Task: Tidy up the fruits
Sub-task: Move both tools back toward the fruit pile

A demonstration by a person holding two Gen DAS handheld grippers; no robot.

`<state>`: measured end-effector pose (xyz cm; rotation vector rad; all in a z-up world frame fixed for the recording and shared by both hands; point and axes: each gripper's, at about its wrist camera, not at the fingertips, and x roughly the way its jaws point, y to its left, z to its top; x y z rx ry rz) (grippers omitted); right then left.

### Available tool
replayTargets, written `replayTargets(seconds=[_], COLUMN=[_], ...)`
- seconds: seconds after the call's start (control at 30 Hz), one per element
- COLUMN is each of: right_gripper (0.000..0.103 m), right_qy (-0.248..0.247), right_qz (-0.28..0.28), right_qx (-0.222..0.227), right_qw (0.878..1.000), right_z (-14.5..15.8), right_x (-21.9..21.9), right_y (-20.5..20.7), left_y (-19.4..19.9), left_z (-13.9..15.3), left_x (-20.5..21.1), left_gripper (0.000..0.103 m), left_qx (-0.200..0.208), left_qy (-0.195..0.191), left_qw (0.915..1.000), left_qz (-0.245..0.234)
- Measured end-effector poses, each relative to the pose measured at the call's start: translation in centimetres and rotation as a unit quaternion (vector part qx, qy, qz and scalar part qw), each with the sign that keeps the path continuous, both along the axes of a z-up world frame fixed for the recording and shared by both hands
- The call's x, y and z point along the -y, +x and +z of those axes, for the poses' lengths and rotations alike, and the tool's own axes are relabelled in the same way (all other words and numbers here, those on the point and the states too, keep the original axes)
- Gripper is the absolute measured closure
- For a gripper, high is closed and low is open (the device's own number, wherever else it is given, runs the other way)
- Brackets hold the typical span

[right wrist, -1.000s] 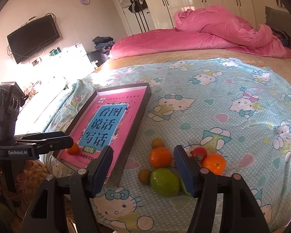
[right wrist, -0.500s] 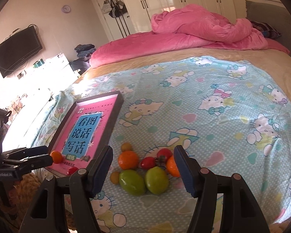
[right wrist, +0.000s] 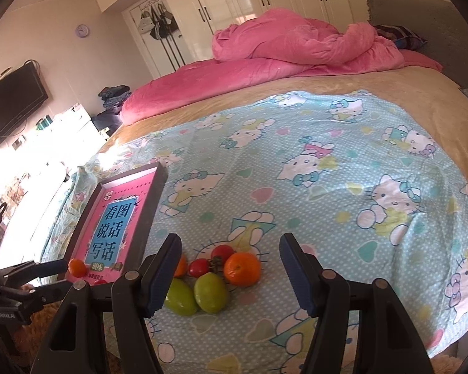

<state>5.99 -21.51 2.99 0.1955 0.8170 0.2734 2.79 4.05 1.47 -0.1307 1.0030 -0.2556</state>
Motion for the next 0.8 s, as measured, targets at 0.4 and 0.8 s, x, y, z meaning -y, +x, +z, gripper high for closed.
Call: replayTargets(seconds=[0.4, 0.8], right_gripper=[0.038, 0.038], right_qy=[0.001, -0.014], right_qz=[-0.028, -0.012], right_qx=[-0.025, -0.061], right_qw=[0.999, 0.998], right_z=[-1.0, -3.0], right_x=[2.1, 1.3], right_y=[0.7, 1.4], left_y=[3.5, 6.5], left_z=[-1.0, -3.1], left_x=[3.0, 5.2], left_gripper=[0.025, 0.026], left_qx=[-0.027, -0.058], left_qy=[0.005, 0.014], left_qw=[0.9995, 0.9979], left_qz=[-0.012, -0.024])
